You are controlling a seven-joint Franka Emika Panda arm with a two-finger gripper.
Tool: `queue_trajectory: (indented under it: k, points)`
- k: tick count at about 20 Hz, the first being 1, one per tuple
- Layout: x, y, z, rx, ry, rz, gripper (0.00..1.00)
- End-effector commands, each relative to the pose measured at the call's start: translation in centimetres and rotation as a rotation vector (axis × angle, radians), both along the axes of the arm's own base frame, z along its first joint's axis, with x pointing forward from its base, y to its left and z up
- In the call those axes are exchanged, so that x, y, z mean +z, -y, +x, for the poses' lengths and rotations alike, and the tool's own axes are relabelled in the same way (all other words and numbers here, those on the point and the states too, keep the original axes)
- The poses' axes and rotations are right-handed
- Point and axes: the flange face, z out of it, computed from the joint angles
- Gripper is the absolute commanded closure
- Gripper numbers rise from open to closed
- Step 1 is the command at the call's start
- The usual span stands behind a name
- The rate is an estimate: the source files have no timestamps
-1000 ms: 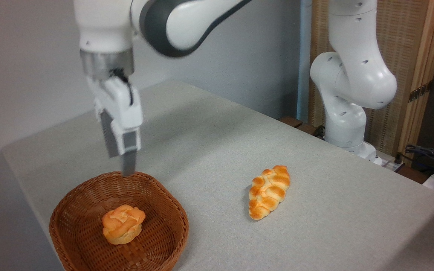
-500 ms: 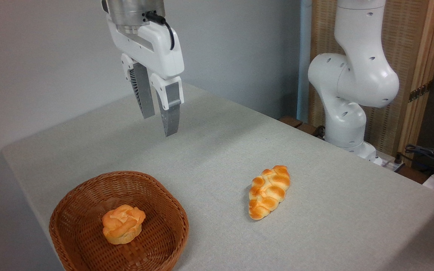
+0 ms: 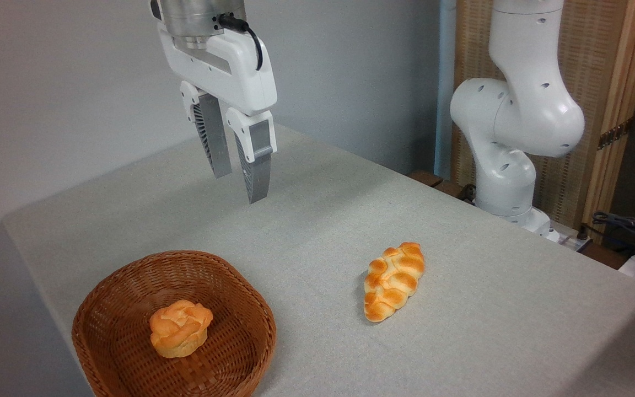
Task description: Put bread into the basket
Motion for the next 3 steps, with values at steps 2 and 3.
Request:
queue_trajectory:
  k: [2,3]
  points:
    - [0.47,-0.83,0.12,0.032,-0.013,0.012,0.00]
    - [0.47,-0.83,0.12,0.032,-0.013,0.012,0.00]
